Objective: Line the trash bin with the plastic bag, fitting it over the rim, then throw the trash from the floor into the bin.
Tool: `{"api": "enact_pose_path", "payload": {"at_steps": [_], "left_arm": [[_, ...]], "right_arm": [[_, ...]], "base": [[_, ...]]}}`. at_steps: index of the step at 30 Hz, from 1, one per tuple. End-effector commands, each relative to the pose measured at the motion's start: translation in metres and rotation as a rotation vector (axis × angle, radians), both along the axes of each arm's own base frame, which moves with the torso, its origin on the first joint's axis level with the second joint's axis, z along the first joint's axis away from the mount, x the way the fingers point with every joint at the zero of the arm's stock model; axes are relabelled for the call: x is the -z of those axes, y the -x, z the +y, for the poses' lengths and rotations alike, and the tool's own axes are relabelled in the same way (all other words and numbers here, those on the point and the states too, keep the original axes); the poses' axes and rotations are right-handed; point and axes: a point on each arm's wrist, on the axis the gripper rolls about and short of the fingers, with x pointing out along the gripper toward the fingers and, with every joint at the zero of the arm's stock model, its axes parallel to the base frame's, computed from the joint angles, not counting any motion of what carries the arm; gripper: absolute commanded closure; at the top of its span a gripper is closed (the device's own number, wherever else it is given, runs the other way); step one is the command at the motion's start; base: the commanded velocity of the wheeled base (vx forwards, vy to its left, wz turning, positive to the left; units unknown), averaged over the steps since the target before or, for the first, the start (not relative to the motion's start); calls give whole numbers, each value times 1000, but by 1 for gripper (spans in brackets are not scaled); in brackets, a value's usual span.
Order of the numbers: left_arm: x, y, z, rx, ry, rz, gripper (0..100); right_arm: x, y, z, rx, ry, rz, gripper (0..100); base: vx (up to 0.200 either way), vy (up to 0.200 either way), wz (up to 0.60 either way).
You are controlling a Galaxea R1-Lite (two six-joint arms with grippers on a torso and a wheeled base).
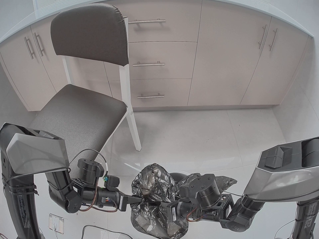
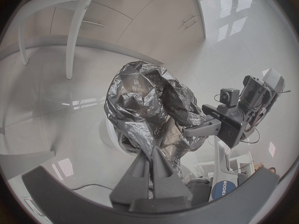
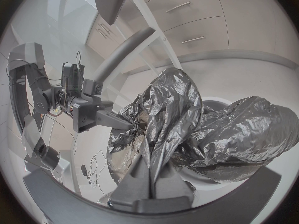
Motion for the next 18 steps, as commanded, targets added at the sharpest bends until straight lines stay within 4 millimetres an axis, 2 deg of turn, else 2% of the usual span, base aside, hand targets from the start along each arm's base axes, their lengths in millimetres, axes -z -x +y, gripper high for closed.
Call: {"api": "enact_pose_path", "payload": {"at_steps": [1, 8, 18], "left_arm": [[6, -1, 0, -1, -6, 16, 100], [7, -1, 1, -6, -7, 21, 100], [8, -2, 1, -5, -8, 19, 100]], "right_arm": [[5, 3, 1, -12, 36, 21, 100], [13, 11, -2, -50, 110, 35, 100], [34, 23, -19, 54, 257, 38, 100]], "base": [[0, 0, 0], [0, 0, 0], [0, 0, 0]]}}
